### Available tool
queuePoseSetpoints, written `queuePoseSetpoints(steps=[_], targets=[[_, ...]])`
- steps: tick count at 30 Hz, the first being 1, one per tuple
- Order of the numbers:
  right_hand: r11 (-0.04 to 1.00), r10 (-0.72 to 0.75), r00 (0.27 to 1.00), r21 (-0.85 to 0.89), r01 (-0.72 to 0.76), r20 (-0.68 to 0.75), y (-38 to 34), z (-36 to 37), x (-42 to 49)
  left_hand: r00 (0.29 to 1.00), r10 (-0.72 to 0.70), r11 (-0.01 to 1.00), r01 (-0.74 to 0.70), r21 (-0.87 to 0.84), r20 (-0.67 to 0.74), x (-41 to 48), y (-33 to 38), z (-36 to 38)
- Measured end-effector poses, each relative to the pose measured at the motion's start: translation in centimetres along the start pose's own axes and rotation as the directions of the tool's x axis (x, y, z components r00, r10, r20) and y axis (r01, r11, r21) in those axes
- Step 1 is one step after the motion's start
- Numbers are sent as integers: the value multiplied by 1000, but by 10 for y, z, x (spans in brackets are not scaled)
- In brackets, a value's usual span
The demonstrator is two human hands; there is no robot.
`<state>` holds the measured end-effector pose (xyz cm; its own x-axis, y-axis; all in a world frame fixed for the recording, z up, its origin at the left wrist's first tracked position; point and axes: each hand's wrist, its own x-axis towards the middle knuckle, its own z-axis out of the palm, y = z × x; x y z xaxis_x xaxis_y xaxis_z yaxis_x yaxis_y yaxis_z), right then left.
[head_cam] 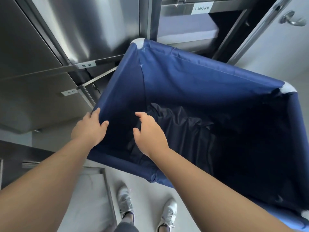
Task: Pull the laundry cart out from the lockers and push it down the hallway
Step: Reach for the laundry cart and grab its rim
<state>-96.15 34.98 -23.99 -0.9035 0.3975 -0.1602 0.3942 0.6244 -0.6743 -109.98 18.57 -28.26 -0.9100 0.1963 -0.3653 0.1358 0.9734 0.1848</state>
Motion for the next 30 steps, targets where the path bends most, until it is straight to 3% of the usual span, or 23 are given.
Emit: queuePoseSetpoints(steps=[9, 16, 25, 30], targets=[[997, 57, 998, -58, -54, 38, 8, 5, -1, 998, 50, 993, -52, 103, 23, -13, 4, 7], [990, 120, 989, -81, -113, 85, 25, 14, -24, 983, 179, 977, -181, 116, 28, -33, 20, 15], [972, 233, 964, -53, -227, 132, 47, 20, -51, 919, 388, 918, -392, 55, 70, -59, 47, 40], [944, 327, 935, -12, -328, 141, 62, 17, -64, 860, 508, 852, -510, 120, 47, -77, 68, 58]])
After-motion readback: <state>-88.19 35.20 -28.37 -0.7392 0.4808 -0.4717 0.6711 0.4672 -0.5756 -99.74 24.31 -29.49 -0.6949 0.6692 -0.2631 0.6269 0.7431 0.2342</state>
